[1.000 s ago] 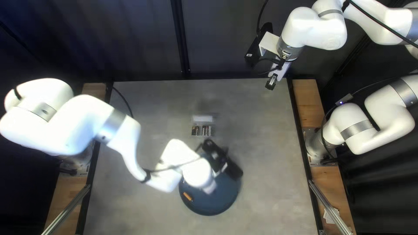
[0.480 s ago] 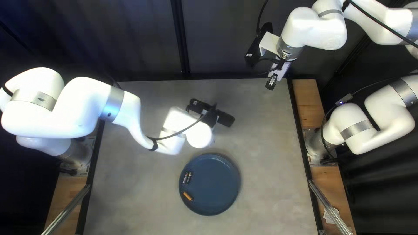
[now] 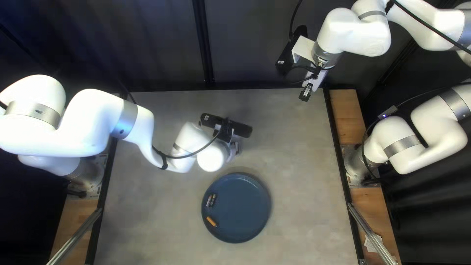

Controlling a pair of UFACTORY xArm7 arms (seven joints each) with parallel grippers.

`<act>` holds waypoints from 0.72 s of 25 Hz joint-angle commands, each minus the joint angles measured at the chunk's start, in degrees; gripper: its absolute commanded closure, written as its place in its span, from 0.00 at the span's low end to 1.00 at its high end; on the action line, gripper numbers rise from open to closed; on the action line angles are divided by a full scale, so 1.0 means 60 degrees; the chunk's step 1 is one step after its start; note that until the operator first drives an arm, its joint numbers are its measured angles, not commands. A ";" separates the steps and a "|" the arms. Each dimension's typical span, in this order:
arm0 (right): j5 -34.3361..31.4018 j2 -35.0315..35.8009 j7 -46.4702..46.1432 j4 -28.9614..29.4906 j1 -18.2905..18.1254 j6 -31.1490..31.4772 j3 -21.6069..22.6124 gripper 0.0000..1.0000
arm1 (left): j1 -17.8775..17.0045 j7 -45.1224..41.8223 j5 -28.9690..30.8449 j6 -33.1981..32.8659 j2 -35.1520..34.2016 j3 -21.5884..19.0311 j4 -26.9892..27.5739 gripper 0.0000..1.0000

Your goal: Pick up the batteries from the table and place them into the container

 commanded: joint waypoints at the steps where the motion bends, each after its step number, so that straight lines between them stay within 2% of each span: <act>1: 0.0000 0.0000 0.0000 0.0000 0.0000 0.0000 0.0000 0.00 | -0.0190 -0.0516 0.0379 0.0089 -0.0252 0.0139 -0.0239 1.00; 6: 0.0000 0.0000 0.0000 0.0000 0.0000 0.0000 0.0000 0.00 | -0.0388 -0.0814 0.0613 0.0359 -0.0528 0.0161 -0.0400 1.00; 18: 0.0000 0.0000 0.0000 0.0000 0.0000 0.0000 0.0000 0.00 | -0.0426 -0.1511 0.1066 0.0168 -0.0050 0.0409 -0.0138 1.00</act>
